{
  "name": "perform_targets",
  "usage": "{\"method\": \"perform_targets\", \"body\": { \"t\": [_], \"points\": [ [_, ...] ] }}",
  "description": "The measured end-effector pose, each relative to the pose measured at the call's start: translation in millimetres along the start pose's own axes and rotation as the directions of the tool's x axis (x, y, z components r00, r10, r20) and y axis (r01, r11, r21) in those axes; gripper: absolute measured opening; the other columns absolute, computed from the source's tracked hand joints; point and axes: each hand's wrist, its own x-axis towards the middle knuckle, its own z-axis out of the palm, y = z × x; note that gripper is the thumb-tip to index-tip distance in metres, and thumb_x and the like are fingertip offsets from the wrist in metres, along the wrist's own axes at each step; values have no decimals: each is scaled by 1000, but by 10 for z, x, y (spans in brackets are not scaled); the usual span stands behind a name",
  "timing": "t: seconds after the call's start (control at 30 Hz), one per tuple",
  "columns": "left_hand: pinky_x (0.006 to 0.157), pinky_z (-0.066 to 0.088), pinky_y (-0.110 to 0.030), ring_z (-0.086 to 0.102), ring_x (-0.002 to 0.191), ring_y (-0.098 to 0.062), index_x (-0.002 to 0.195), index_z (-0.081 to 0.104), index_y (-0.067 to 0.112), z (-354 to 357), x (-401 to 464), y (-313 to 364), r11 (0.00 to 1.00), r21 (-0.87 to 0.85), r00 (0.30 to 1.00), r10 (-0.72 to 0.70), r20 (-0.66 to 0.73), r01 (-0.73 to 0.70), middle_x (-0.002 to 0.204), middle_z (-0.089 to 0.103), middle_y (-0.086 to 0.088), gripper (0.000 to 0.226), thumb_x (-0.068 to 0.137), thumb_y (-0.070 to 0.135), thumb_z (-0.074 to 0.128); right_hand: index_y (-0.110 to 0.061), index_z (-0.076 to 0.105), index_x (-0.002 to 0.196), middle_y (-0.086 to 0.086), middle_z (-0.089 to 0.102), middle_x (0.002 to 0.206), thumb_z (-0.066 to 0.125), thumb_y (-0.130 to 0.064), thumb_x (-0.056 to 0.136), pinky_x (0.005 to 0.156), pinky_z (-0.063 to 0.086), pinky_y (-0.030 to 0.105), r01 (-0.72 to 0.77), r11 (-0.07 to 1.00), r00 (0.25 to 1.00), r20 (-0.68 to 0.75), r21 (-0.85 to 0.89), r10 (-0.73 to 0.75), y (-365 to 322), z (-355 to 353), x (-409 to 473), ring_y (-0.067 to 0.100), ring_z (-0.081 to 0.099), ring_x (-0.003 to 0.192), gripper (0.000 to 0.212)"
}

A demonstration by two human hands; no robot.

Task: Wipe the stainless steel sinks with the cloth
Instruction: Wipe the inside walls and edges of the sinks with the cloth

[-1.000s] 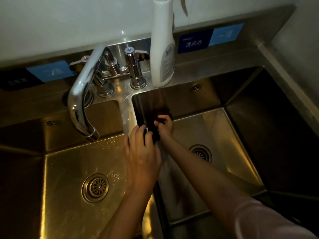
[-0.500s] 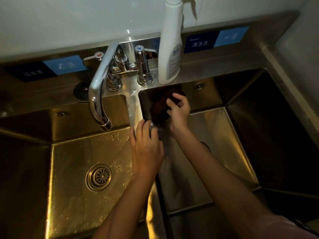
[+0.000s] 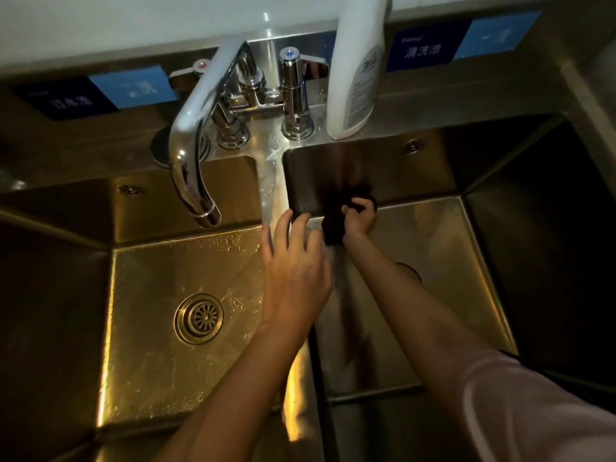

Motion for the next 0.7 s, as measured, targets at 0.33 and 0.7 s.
{"method": "perform_targets", "body": {
  "t": [0.33,0.7],
  "points": [
    [113,25,-54,40,134,-33,109,63,8,-59,-1,8,1000,21,999,-5,43,4,130,57,-12,27,85,17,54,-4,61,108,24,57,126,52,15,83,99,49,43,68,993,998,-22,101,-66,-243,-149,-117,35,57,116,32],
    [113,22,-57,36,136,-35,104,64,7,-100,8,37,1000,0,997,-21,73,21,128,57,-13,21,87,15,55,-29,59,92,-1,55,111,61,2,85,85,55,35,151,958,976,117,244,-184,-893,-348,-296,13,59,100,31]
  ]
}}
